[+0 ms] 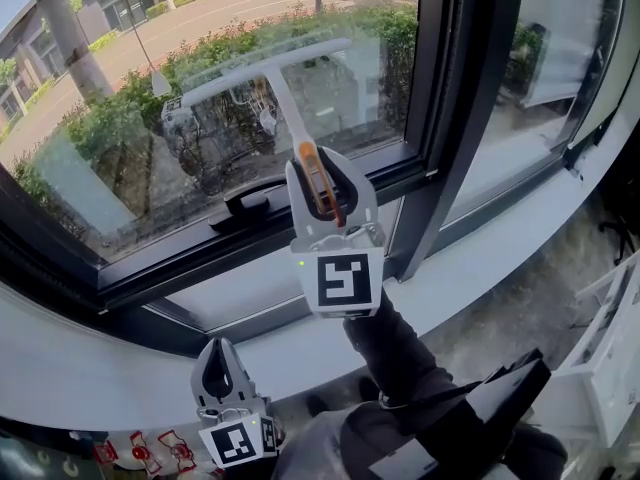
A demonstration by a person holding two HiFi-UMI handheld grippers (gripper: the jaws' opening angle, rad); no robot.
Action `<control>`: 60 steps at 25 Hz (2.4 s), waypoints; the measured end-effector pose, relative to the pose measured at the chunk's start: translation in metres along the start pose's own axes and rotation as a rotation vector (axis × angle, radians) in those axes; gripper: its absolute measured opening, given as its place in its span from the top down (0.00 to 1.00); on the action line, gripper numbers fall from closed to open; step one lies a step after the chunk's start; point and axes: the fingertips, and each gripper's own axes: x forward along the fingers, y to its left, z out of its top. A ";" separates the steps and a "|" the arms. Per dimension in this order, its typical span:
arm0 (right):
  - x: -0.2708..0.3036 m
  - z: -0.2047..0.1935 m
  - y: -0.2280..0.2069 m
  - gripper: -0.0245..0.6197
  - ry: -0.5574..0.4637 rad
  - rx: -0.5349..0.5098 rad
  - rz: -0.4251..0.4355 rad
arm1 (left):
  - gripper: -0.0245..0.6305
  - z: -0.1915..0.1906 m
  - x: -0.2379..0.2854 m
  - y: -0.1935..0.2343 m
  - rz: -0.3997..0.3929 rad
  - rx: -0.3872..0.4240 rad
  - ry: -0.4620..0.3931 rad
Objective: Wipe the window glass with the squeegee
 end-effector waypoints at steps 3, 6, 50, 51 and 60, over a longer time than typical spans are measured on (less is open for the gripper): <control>-0.002 -0.004 0.001 0.76 0.009 0.001 0.002 | 0.96 0.001 0.000 0.000 -0.001 -0.002 -0.007; -0.006 -0.009 0.002 0.76 0.022 0.001 0.004 | 0.96 0.002 -0.001 -0.002 -0.002 -0.004 -0.009; -0.042 -0.076 0.017 0.76 0.151 0.023 0.028 | 0.96 -0.009 0.002 -0.013 -0.033 0.008 0.025; -0.043 -0.078 0.017 0.76 0.153 0.024 0.029 | 0.96 -0.010 0.002 -0.013 -0.035 0.008 0.028; -0.050 -0.092 0.021 0.76 0.184 0.029 0.036 | 0.96 -0.018 0.004 -0.016 -0.051 0.008 0.050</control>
